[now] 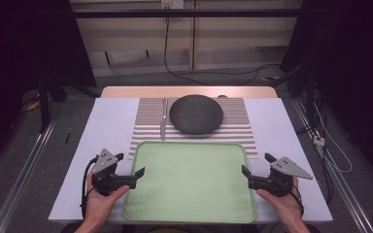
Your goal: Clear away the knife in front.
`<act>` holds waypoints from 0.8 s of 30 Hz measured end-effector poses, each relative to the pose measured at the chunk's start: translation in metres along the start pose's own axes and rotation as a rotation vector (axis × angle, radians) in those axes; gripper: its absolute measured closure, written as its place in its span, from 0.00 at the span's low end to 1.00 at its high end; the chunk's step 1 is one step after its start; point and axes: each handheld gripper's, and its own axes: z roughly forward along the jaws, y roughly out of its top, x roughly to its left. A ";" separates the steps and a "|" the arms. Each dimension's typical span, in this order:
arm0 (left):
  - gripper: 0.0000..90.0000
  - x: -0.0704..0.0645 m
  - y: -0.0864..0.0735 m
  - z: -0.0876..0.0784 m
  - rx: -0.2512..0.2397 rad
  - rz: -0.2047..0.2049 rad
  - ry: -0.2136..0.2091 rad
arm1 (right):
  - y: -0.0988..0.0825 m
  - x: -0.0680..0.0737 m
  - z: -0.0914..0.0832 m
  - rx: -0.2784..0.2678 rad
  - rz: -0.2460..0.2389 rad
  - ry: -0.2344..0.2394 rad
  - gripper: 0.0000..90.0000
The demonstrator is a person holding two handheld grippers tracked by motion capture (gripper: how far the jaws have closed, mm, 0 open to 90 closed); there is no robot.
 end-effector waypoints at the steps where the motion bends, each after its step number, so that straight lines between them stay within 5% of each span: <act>1: 0.08 0.000 0.000 0.001 0.003 0.011 0.001 | 0.000 0.000 0.000 0.002 -0.002 0.000 0.07; 18: 0.08 -0.004 0.011 0.010 0.020 0.014 -0.032 | 0.001 -0.002 0.006 0.025 -0.009 -0.001 0.07; 24: 0.08 -0.002 0.022 0.013 0.001 0.058 0.000 | 0.001 -0.001 0.006 0.024 -0.015 0.001 0.07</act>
